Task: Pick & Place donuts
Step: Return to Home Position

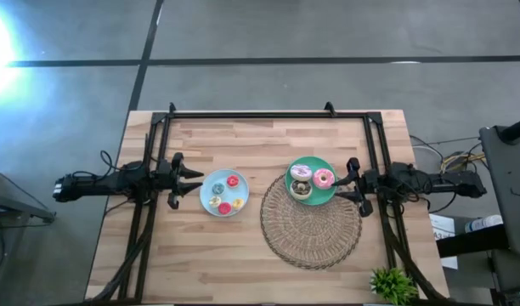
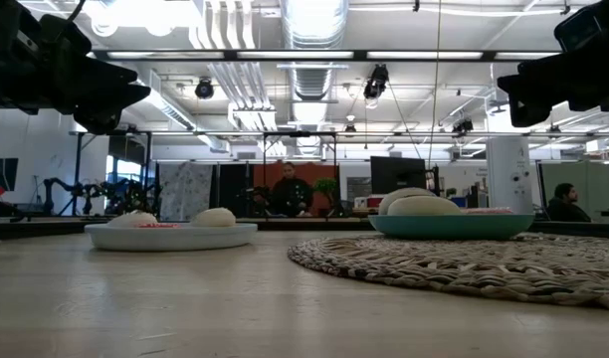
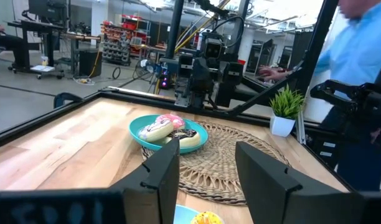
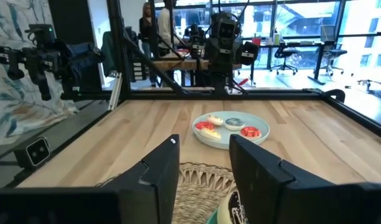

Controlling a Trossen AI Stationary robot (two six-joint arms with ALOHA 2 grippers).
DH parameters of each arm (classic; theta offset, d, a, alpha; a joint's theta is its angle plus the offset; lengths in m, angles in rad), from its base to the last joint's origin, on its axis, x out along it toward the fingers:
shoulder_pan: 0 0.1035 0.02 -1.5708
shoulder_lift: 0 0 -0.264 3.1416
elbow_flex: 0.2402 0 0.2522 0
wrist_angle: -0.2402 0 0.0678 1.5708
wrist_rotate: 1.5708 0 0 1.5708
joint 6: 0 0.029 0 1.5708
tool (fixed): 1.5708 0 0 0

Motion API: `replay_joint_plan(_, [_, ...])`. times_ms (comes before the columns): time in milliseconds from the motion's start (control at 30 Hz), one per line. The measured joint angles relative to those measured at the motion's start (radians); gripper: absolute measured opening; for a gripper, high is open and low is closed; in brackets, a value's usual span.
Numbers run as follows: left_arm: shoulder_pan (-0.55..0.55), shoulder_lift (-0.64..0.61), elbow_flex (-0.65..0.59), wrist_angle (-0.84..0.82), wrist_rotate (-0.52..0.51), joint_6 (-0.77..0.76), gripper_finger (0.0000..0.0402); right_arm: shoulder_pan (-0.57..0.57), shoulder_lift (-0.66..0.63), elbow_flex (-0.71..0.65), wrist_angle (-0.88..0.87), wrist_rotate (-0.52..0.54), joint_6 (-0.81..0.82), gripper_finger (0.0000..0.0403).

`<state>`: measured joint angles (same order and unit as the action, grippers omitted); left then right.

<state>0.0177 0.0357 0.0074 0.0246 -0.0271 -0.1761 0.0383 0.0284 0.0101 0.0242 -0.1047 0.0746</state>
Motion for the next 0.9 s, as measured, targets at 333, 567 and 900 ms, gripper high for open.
replay_joint_plan(333, [0.000, 0.000, 0.000, 0.000, 0.000, 0.000, 0.0131, 0.000, 0.000, 0.000, 0.000, 0.000, 0.000, 0.0136])
replay_joint_plan(567, [0.000, 0.000, 0.000, -0.001, 0.000, 0.000, 0.0131, 0.000, 0.000, 0.000, 0.000, 0.001, 0.000, 0.0139])
replay_joint_plan(900, [0.000, 0.000, 0.000, -0.001, 0.000, 0.000, 0.0131, 0.000, 0.000, -0.001, 0.000, 0.001, 0.000, 0.0127])
